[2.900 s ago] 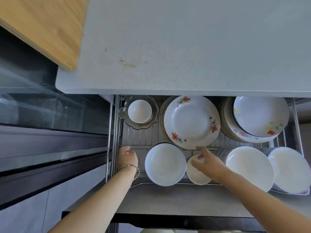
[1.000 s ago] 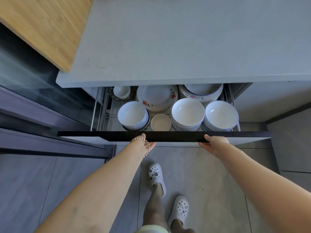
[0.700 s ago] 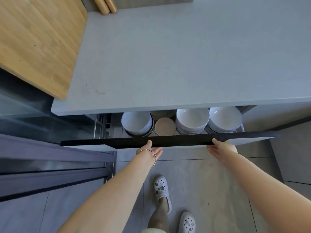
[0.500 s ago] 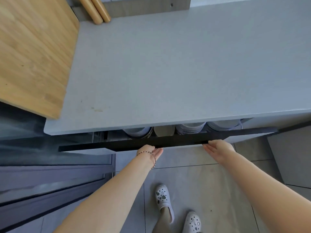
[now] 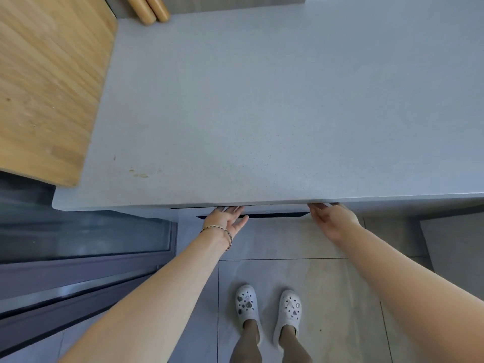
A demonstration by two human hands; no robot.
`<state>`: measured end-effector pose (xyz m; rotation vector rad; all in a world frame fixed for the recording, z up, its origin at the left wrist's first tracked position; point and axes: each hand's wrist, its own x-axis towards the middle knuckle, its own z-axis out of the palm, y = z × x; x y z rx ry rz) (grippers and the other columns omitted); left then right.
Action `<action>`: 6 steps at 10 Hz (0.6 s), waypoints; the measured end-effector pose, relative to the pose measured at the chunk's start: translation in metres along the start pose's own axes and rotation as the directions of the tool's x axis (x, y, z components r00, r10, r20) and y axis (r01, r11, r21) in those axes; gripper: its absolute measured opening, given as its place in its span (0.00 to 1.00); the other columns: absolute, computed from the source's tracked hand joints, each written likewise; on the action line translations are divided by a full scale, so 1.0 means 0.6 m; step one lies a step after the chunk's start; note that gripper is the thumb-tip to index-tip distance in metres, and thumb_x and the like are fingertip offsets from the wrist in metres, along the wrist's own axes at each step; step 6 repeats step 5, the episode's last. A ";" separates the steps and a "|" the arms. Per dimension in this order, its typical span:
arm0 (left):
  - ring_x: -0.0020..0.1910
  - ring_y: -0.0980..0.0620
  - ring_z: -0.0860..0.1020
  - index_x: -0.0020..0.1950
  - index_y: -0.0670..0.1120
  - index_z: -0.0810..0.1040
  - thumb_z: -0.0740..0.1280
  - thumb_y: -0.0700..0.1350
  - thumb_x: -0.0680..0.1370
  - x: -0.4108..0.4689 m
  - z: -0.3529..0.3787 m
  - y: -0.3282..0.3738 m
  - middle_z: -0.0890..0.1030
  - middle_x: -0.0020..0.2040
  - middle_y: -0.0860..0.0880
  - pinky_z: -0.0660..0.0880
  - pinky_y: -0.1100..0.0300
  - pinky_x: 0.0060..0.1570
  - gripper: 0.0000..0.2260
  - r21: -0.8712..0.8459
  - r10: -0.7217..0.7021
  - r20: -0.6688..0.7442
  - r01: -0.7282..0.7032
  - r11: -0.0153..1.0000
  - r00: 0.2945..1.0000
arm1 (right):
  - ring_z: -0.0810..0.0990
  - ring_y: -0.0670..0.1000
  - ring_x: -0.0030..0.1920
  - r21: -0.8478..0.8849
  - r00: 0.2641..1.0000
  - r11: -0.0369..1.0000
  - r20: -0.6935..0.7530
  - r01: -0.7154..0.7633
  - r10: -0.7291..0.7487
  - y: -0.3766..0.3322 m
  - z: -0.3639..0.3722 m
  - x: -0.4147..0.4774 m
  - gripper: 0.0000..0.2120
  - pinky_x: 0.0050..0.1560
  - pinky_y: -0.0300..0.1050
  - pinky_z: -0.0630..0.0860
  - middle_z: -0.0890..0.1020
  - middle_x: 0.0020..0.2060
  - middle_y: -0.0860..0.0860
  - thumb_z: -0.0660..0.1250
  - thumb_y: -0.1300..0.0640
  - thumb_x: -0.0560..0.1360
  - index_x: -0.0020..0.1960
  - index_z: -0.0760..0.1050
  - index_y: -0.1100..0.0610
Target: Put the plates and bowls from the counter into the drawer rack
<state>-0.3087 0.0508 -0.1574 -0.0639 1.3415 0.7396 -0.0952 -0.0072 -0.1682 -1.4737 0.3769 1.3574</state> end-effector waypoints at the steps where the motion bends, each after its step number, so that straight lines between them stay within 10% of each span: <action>1: 0.74 0.46 0.64 0.75 0.41 0.57 0.47 0.25 0.79 0.001 0.001 0.007 0.63 0.75 0.44 0.64 0.44 0.70 0.25 0.075 -0.025 0.025 0.023 0.997 0.999 | 0.80 0.54 0.47 -0.035 0.997 0.998 0.056 -0.044 0.046 -0.008 -0.007 0.007 0.31 0.56 0.46 0.75 0.76 0.59 0.61 0.49 0.78 0.75 0.75 0.55 0.59; 2: 0.71 0.47 0.68 0.75 0.45 0.57 0.49 0.30 0.81 -0.010 0.001 0.015 0.68 0.73 0.46 0.68 0.47 0.64 0.23 0.410 -0.046 -0.039 0.059 0.910 0.998 | 0.79 0.59 0.59 -0.228 0.991 0.970 0.081 -0.082 0.103 -0.012 -0.009 -0.002 0.29 0.53 0.47 0.75 0.76 0.56 0.59 0.54 0.74 0.77 0.75 0.54 0.57; 3: 0.64 0.48 0.76 0.66 0.43 0.70 0.52 0.37 0.82 -0.050 0.019 0.006 0.78 0.61 0.44 0.74 0.54 0.54 0.15 0.845 -0.004 -0.102 0.089 0.528 0.995 | 0.80 0.57 0.51 -0.688 0.990 0.720 0.024 -0.084 0.139 -0.025 -0.007 -0.036 0.19 0.44 0.44 0.74 0.78 0.48 0.58 0.57 0.68 0.79 0.69 0.65 0.63; 4: 0.40 0.51 0.78 0.57 0.43 0.74 0.55 0.39 0.81 -0.102 0.052 0.000 0.78 0.40 0.47 0.70 0.64 0.32 0.10 0.967 0.056 -0.030 0.014 0.253 0.998 | 0.77 0.51 0.35 -0.975 0.984 0.219 0.069 0.031 0.167 -0.051 -0.006 -0.076 0.15 0.37 0.40 0.73 0.78 0.37 0.54 0.57 0.63 0.79 0.64 0.71 0.65; 5: 0.37 0.48 0.77 0.54 0.40 0.77 0.57 0.38 0.79 -0.156 0.087 0.014 0.74 0.32 0.49 0.71 0.65 0.29 0.10 0.988 0.160 0.138 -0.147 0.046 0.977 | 0.77 0.52 0.37 -0.961 0.973 -0.199 0.157 0.190 0.169 -0.103 -0.004 -0.132 0.10 0.32 0.37 0.72 0.78 0.40 0.55 0.56 0.60 0.77 0.53 0.74 0.61; 6: 0.37 0.48 0.77 0.54 0.40 0.77 0.57 0.38 0.79 -0.156 0.087 0.014 0.74 0.32 0.49 0.71 0.65 0.29 0.10 0.988 0.160 0.138 -0.147 0.046 0.977 | 0.77 0.52 0.37 -0.961 0.973 -0.199 0.157 0.190 0.169 -0.103 -0.004 -0.132 0.10 0.32 0.37 0.72 0.78 0.40 0.55 0.56 0.60 0.77 0.53 0.74 0.61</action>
